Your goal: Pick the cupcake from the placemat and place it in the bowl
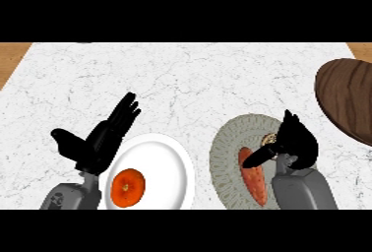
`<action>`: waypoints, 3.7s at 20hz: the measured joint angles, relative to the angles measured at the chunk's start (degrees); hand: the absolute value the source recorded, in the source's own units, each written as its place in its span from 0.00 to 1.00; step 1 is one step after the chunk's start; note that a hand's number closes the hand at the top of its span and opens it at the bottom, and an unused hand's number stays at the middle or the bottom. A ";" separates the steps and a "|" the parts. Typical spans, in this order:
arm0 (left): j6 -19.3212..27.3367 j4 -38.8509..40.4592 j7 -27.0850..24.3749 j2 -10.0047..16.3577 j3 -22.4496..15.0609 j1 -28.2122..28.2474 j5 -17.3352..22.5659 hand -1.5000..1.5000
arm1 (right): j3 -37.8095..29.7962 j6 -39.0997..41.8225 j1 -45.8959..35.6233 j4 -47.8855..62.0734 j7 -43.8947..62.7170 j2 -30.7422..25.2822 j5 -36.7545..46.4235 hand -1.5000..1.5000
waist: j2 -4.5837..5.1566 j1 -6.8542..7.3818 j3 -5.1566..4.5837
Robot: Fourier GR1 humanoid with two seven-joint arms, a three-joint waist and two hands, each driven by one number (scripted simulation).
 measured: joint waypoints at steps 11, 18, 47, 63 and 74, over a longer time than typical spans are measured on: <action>-1.04 -1.12 0.90 -0.05 1.10 0.99 -0.14 0.50 | -3.40 -3.37 1.13 4.13 -3.28 0.20 2.12 0.00 | -0.14 -0.03 -0.03; -2.31 -1.27 0.92 -0.92 1.77 1.49 -0.72 0.50 | -3.24 -6.89 0.88 8.19 -5.08 0.21 3.25 1.00 | -0.01 -0.05 0.04; -3.85 -0.07 0.06 -3.61 4.37 2.19 -4.01 0.50 | 7.12 -0.05 15.15 -9.74 -40.63 -21.76 1.16 1.00 | -0.13 -1.08 0.05; -4.88 -0.83 1.26 -3.69 4.92 1.89 -3.83 0.50 | -13.03 15.78 11.14 -40.56 -33.17 -26.48 -8.28 1.00 | 0.00 -0.76 0.07; -4.91 -0.64 1.65 -4.71 4.89 1.35 -4.96 0.50 | -26.12 15.58 -3.25 -26.59 -37.96 -29.62 -15.83 1.00 | 0.19 -0.01 0.10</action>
